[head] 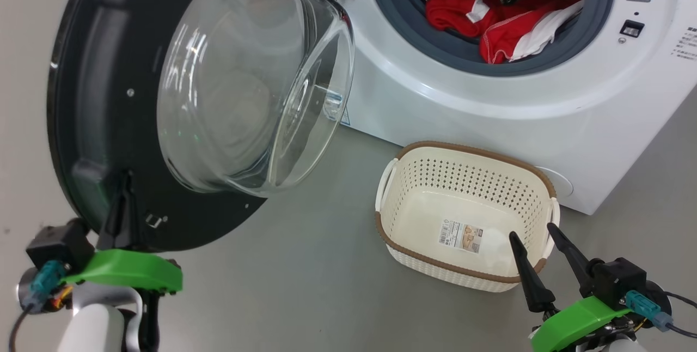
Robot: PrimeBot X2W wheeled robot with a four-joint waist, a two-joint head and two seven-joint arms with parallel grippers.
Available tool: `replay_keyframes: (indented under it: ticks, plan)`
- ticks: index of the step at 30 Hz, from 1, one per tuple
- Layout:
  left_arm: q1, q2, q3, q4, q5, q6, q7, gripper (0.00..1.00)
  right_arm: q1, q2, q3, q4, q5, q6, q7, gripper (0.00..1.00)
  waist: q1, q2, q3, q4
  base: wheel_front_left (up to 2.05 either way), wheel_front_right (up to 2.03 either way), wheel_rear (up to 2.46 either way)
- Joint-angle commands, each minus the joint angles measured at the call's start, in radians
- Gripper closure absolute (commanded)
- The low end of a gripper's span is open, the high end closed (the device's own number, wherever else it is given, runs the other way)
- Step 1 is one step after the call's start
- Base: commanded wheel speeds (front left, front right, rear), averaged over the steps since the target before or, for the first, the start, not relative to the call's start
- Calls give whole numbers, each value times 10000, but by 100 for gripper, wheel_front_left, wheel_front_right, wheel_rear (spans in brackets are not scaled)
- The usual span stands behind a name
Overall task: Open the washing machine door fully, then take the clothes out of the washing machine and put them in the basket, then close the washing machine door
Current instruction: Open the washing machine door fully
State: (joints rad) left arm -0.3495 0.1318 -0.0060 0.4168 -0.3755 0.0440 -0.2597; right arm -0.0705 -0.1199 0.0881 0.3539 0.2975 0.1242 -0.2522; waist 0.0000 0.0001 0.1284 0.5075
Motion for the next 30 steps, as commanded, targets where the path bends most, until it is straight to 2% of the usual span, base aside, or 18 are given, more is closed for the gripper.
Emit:
replay_keyframes:
  ticks: [1,17,30]
  plan:
    - [-528,503,611,-46,102,50,-21,100,-422,-94,301,-233,-116,65,-95,0,0,-1,73,46,0,0,0]
    - [-1600,612,1695,1395,269,-387,-21,100,-481,-321,520,-215,-141,65,-95,0,0,-1,416,28,0,0,0]
    - [-1930,680,2679,1939,856,-658,-21,100,-555,-354,839,-142,-110,65,-95,0,0,-1,526,-190,0,0,0]
